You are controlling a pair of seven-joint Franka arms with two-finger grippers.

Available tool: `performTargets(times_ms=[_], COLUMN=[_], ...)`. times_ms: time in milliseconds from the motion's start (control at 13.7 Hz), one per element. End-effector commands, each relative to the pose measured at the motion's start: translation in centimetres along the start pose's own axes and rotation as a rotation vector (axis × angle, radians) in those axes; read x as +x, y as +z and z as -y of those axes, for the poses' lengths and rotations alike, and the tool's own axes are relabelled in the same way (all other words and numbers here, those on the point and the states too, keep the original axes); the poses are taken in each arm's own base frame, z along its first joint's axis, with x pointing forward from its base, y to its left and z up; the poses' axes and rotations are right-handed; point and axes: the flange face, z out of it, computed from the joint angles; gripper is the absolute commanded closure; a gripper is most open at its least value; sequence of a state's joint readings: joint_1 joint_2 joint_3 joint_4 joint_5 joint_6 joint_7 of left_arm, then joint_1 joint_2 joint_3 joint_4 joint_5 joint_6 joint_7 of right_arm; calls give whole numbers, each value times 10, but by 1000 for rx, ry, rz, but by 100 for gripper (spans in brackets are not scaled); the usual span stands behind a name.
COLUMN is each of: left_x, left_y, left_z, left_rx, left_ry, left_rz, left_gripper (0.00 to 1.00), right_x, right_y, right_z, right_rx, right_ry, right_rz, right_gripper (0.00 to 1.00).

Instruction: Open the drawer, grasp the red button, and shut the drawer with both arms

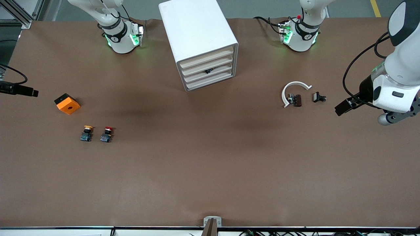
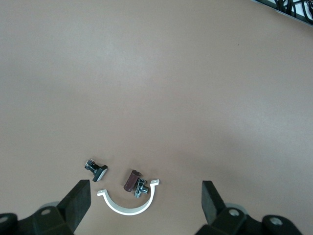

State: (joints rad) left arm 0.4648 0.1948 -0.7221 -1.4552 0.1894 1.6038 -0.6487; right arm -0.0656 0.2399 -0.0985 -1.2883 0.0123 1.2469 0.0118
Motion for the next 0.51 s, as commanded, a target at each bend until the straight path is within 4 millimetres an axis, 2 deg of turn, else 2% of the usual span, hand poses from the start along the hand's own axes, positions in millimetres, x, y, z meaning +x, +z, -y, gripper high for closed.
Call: performTargets(times_ms=[0, 73, 218, 437], left_x=[-10, -17, -22, -27], left_y=[-19, -20, -26, -37], left_z=[15, 13, 26, 55], left_rx=[40, 57, 67, 36], left_ry=[73, 118, 149, 236], left_rz=[-37, -40, -20, 7], left_gripper=[0, 0, 0, 0], right_x=[-6, -10, -24, -58], right_y=[-5, -9, -20, -36], right_z=[3, -2, -18, -21], right_rx=[-16, -10, 26, 59], right_ry=[0, 11, 17, 10], right_rz=[4, -2, -14, -55], right_gripper=[0, 0, 0, 0])
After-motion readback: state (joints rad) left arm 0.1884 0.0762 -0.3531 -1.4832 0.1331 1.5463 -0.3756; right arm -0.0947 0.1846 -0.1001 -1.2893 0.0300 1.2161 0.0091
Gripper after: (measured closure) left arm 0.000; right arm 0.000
